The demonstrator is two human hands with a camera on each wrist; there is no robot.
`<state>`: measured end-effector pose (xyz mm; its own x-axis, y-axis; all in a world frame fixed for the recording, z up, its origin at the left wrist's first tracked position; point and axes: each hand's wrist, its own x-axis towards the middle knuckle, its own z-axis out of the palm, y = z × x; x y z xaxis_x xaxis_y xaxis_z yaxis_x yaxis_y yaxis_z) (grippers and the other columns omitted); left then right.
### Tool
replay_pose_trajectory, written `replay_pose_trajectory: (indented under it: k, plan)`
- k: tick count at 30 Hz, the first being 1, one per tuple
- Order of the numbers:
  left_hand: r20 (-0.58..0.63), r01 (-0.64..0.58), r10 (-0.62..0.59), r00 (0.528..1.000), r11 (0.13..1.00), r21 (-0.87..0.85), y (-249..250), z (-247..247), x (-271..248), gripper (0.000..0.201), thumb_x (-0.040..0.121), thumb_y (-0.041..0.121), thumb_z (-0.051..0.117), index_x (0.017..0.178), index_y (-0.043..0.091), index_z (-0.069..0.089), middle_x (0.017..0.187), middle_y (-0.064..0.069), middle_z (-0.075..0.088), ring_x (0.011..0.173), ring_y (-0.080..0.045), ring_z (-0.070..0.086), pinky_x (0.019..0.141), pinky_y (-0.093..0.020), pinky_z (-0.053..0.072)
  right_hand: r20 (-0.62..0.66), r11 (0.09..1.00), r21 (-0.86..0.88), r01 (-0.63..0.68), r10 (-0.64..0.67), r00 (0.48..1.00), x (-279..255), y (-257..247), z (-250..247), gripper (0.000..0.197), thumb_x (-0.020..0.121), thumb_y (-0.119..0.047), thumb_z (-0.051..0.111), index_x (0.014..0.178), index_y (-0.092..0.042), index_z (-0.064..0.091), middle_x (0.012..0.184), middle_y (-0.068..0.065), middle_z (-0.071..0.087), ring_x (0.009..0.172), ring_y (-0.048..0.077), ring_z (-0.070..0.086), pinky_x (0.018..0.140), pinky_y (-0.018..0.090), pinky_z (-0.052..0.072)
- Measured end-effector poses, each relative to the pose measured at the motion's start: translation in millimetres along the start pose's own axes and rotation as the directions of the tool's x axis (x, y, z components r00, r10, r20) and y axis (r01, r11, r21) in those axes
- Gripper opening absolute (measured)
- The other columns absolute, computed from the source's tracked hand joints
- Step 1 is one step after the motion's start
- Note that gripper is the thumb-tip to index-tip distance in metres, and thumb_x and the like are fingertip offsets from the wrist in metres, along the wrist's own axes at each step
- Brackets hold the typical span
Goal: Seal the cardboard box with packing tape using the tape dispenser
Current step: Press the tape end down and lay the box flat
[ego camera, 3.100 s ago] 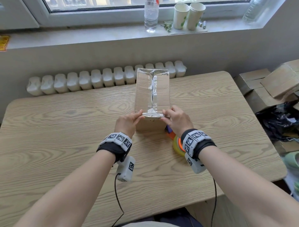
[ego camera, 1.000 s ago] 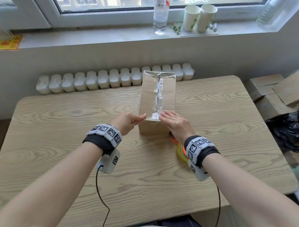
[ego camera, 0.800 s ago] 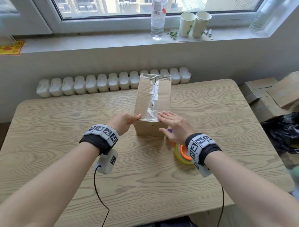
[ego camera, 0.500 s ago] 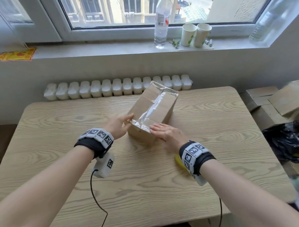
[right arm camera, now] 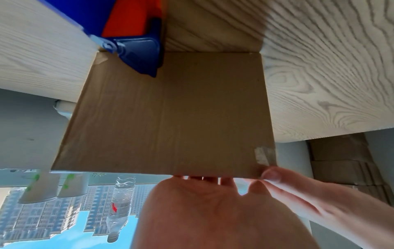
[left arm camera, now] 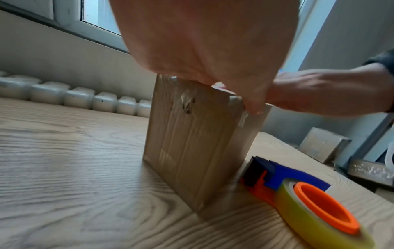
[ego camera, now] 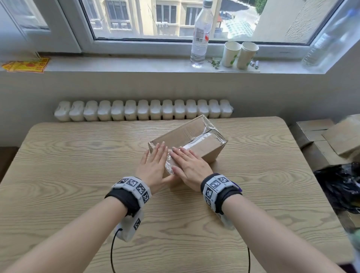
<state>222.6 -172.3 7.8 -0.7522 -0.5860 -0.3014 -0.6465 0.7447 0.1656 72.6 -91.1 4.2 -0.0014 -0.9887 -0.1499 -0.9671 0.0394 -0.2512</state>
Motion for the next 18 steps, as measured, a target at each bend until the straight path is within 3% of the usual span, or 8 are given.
replay_pose_trajectory:
  k: [2, 4, 9, 12, 18]
  plan:
    - [-0.014, -0.011, 0.011, 1.000, 0.999, 0.033, -1.9, 2.9, 1.5, 0.119, 0.051, 0.084, -0.025, 0.147, 0.015, -0.009, 0.157, 0.001, -0.015, 0.135, -0.008, -0.025, 0.118, -0.038, -0.008, -0.019, 1.000, 0.000, 0.006, -0.006, 1.000, 1.6, 3.7, 1.5, 0.075, 0.084, -0.054, 0.002, 0.149, -0.022, 0.021, 0.158, -0.006, 0.018, 0.146, 0.008, 0.010, 0.118, 0.027, 0.002]
    - [-0.015, -0.029, 0.031, 0.999, 0.997, 0.073, -7.2, 2.4, 2.7, 0.116, 0.052, 0.080, -0.028, 0.147, 0.017, -0.009, 0.157, 0.002, -0.013, 0.138, -0.009, -0.021, 0.117, -0.038, -0.008, -0.035, 1.000, 0.010, 0.005, -0.005, 0.999, 3.4, 10.4, 0.7, 0.075, 0.084, -0.054, 0.004, 0.149, -0.021, 0.024, 0.157, -0.006, 0.021, 0.145, 0.008, 0.013, 0.118, 0.026, 0.004]
    - [0.019, -0.102, 0.101, 0.995, 0.981, 0.166, -26.6, -8.2, 2.6, 0.112, 0.051, 0.077, -0.033, 0.145, 0.019, -0.017, 0.149, 0.007, -0.024, 0.137, -0.009, -0.025, 0.118, -0.041, -0.009, -0.034, 0.999, 0.040, -0.037, 0.038, 0.999, 3.5, 26.4, -7.0, 0.054, 0.099, -0.044, 0.024, 0.149, -0.024, 0.022, 0.158, -0.010, 0.019, 0.145, 0.007, 0.012, 0.118, 0.026, 0.004]
    - [0.051, -0.136, 0.128, 0.990, 0.971, 0.196, -33.7, -13.1, 2.9, 0.111, 0.050, 0.078, -0.033, 0.144, 0.020, -0.018, 0.149, 0.008, -0.025, 0.137, -0.009, -0.026, 0.118, -0.041, -0.010, -0.037, 0.997, 0.054, -0.061, 0.063, 0.997, 2.4, 34.5, -9.8, 0.052, 0.100, -0.041, 0.027, 0.149, -0.025, 0.021, 0.158, -0.011, 0.017, 0.145, 0.005, 0.011, 0.117, 0.024, 0.001]
    - [0.064, -0.176, 0.165, 0.984, 0.956, 0.234, -46.1, -16.7, 8.3, 0.107, 0.056, 0.080, -0.024, 0.145, 0.021, -0.018, 0.151, 0.008, -0.025, 0.138, -0.009, -0.025, 0.106, -0.029, -0.027, -0.036, 0.991, 0.019, -0.131, 0.131, 0.991, -0.1, 56.0, -11.9, 0.054, 0.099, -0.045, 0.023, 0.149, -0.026, 0.020, 0.158, -0.012, 0.015, 0.145, 0.005, 0.011, 0.118, 0.026, 0.003]
